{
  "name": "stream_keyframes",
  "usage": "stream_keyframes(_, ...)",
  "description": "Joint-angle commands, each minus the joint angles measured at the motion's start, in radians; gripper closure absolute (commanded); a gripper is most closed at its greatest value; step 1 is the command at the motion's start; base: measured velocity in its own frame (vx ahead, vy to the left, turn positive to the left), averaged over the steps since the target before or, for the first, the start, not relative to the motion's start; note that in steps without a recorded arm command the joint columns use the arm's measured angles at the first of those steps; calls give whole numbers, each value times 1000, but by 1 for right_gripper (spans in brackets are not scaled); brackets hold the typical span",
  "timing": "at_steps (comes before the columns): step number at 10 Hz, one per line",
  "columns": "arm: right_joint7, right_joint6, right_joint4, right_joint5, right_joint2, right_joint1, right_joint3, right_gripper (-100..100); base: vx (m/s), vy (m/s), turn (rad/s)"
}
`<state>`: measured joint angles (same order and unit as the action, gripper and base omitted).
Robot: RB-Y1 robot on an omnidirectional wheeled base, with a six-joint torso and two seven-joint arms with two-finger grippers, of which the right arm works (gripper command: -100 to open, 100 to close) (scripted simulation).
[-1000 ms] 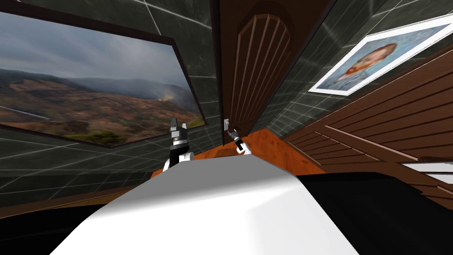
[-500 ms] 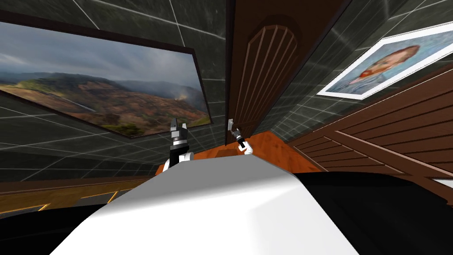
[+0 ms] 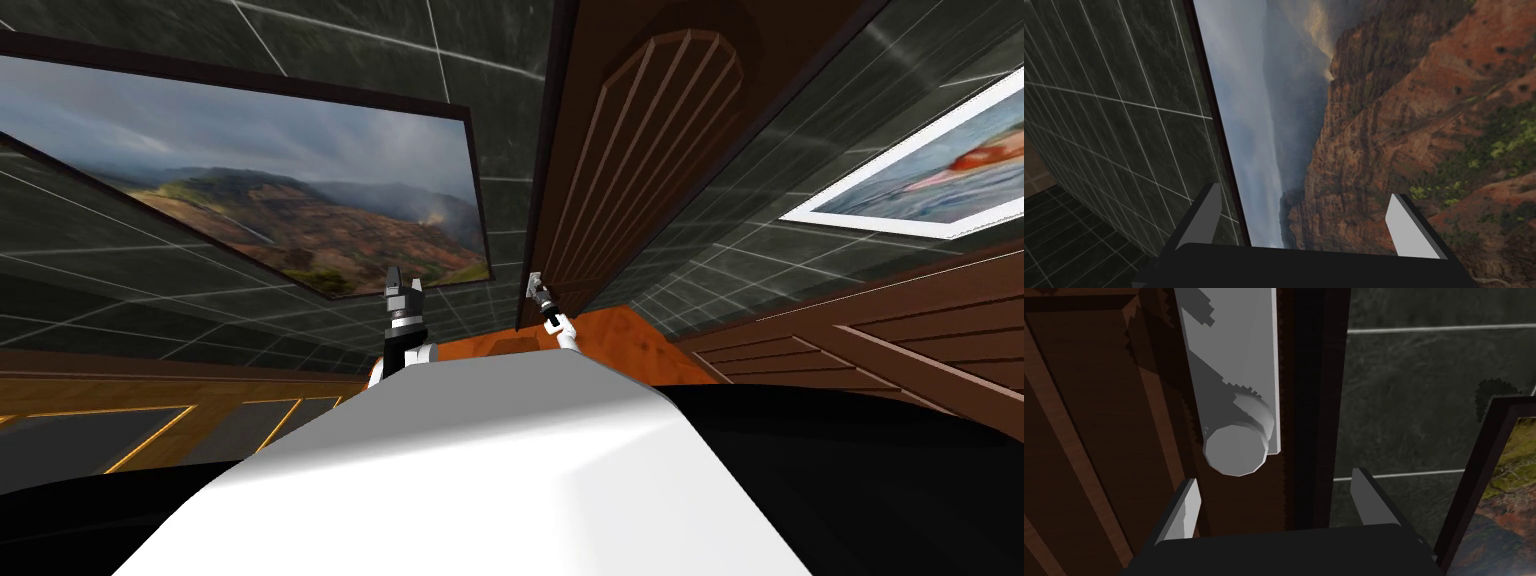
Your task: Pull the door open
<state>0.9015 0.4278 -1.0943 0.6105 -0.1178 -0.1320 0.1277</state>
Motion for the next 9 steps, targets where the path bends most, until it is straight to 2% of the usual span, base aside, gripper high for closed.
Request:
stream_keyframes(1, 31, 2, 47, -43, -11, -32, 25, -100, 83, 13, 161)
stream_keyframes(3, 58, 4, 92, -87, -26, -68, 51, -100, 81, -7, 134)
stream_keyframes(5, 77, 6, 123, -116, -35, -91, 68, -100, 63, -30, 111)
stream_keyframes(6, 72, 4, 111, -107, -30, -81, 63, -100, 25, -16, 20)
stream_keyframes(7, 72, 4, 111, -107, -30, -81, 63, 100, -1, 0, -26)
stream_keyframes(9, 72, 4, 111, -107, -30, -81, 63, 100, -4, -1, -6)
